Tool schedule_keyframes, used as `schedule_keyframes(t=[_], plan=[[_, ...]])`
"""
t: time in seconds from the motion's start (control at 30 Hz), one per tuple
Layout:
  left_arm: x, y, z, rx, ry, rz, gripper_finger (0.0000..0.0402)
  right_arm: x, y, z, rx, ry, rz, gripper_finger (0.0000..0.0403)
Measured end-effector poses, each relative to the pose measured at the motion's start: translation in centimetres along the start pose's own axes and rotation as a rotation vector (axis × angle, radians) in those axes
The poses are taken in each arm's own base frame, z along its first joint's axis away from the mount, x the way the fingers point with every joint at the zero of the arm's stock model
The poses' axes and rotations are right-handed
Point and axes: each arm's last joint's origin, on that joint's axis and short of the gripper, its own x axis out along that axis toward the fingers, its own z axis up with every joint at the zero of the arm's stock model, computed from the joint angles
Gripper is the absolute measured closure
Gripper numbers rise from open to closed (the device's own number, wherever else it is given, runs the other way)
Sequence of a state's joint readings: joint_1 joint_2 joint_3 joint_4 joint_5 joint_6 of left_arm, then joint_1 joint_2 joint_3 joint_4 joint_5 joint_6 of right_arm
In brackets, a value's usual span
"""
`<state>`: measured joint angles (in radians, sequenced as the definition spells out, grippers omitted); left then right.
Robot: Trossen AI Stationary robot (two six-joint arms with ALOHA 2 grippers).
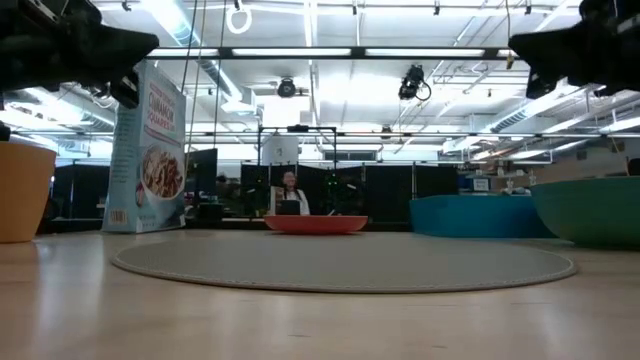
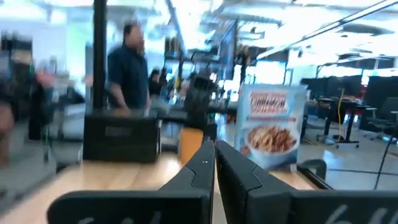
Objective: Arrange a breakfast setting
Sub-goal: Put the orange plate on the round table mat
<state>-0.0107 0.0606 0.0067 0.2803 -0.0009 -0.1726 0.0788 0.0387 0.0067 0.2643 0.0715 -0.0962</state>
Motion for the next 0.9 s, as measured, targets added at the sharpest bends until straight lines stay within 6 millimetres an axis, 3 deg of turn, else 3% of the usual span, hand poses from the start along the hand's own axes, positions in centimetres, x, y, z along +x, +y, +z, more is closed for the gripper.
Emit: schedule_keyframes(t=[0.23,0.5,0.73,0.9], plan=[[0.6,-0.3,0.2,0.011,-0.012,-0.106,0.0392,0.0,-0.6,0.6,0.051,-0.058,-0.175,0.038],[0.7,-0.2,0.0,0.062,0.008,-0.074,0.0392,1.4,-0.3,2.1,0.012,0.026,-0.167,0.0372],[0.7,-0.2,0.0,0.128,0.005,-0.068,0.0392,5.5,0.0,2.7,-0.074,0.333,-0.204,0.0315],[0.7,-0.2,-0.1,0.164,0.013,-0.067,0.0392,10.4,-0.9,3.4,-0.083,0.571,-0.273,0.0258]])
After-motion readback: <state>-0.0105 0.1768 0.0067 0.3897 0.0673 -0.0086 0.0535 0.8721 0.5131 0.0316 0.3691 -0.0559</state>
